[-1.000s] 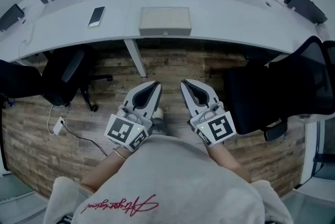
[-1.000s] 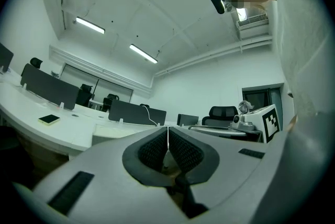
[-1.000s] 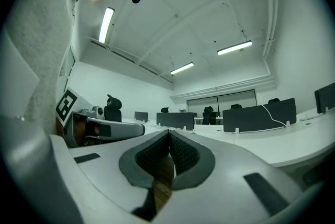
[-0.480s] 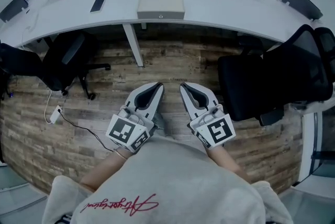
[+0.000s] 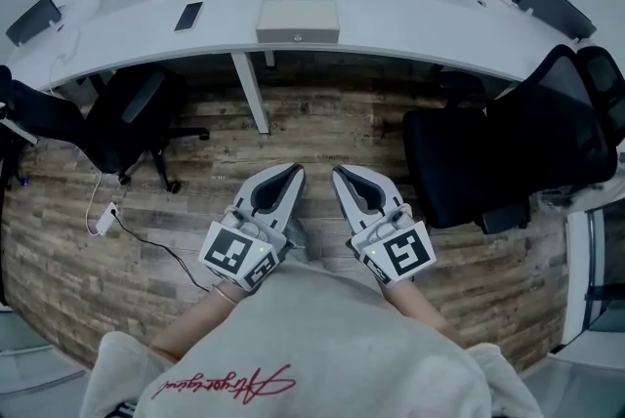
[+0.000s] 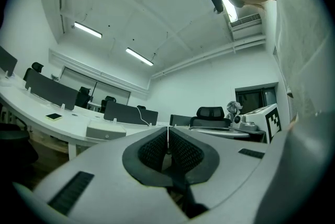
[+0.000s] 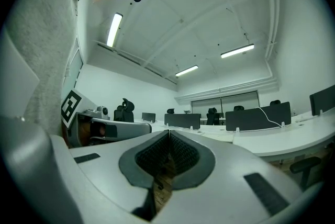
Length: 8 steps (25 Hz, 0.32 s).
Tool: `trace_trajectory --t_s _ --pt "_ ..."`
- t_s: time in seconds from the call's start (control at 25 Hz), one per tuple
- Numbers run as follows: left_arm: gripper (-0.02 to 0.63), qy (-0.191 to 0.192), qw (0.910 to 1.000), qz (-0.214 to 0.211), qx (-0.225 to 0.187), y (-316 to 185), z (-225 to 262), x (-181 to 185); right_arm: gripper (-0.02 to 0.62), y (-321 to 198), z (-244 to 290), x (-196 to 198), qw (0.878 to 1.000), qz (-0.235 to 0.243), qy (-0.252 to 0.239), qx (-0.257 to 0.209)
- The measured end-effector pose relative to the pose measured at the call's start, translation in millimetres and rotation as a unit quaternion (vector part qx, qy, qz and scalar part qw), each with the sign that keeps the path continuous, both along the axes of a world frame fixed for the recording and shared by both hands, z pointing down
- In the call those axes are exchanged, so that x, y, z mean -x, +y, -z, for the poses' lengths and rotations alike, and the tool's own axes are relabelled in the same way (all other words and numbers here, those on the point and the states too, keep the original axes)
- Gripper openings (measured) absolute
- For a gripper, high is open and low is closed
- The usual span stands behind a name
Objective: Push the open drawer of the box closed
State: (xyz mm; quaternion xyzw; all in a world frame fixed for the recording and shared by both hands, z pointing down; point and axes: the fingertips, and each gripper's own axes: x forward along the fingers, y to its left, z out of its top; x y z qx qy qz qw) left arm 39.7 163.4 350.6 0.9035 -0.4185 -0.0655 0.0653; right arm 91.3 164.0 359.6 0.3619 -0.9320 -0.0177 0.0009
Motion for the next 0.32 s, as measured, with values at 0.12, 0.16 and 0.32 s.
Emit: trace_trajectory --t_s 0.12,0.16,0.32 --pt "0.02 0.001 1.0 0.0 -0.004 3.9 2.9 -0.4 0.018 4.6 2.9 1.2 1.0 0.002 0.001 -0.005" --pt "0.02 0.001 1.0 0.0 -0.005 5.4 3.3 -0.4 0.018 6.8 2.9 2.3 1.0 0.004 0.002 -0.006" --pt "0.02 0.002 0.9999 -0.005 -0.01 11.1 1.7 -1.0 0.018 14.7 1.4 5.2 1.0 0.006 0.004 -0.006"
